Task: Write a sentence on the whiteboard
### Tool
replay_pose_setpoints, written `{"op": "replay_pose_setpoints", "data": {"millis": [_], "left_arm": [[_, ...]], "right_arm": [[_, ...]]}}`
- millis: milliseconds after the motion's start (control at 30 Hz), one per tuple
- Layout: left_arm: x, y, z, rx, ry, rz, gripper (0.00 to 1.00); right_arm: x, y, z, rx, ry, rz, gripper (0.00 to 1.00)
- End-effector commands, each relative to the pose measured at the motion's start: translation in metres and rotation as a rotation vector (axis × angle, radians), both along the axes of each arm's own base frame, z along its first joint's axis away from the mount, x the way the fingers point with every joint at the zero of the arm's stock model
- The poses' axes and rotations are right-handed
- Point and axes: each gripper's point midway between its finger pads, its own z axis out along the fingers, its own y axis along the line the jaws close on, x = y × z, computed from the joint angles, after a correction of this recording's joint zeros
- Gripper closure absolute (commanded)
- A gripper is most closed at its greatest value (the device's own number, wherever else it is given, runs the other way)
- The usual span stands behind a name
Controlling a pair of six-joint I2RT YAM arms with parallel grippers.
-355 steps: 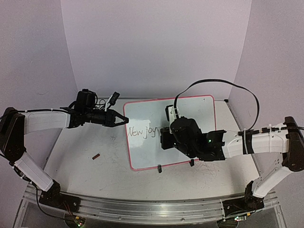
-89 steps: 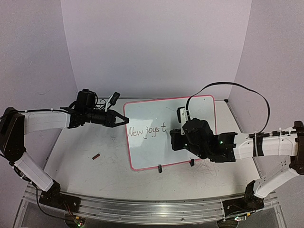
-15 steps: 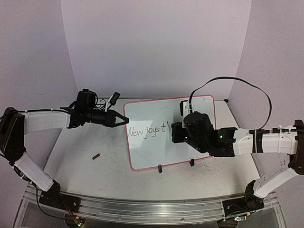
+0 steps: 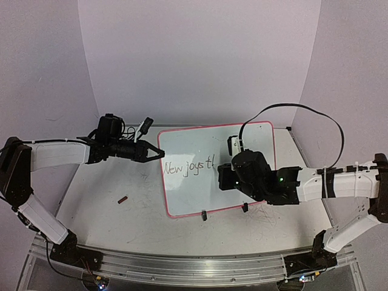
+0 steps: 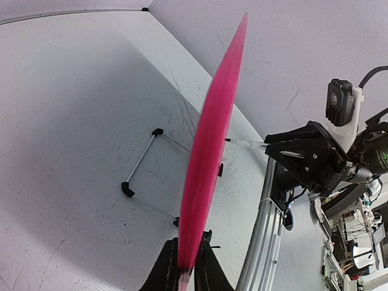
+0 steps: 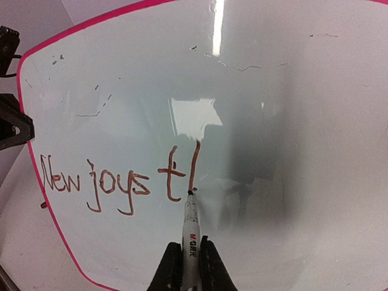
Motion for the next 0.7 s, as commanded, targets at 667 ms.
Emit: {"op": "replay_pose_setpoints", "data": {"millis": [667], "left_arm": [[-0.014, -0.010, 0.011, -0.016, -0.015, -0.057, 0.91]], "right_arm": [[0.000, 0.000, -0.003, -0.018, 0.004, -0.024, 1.00]]}}
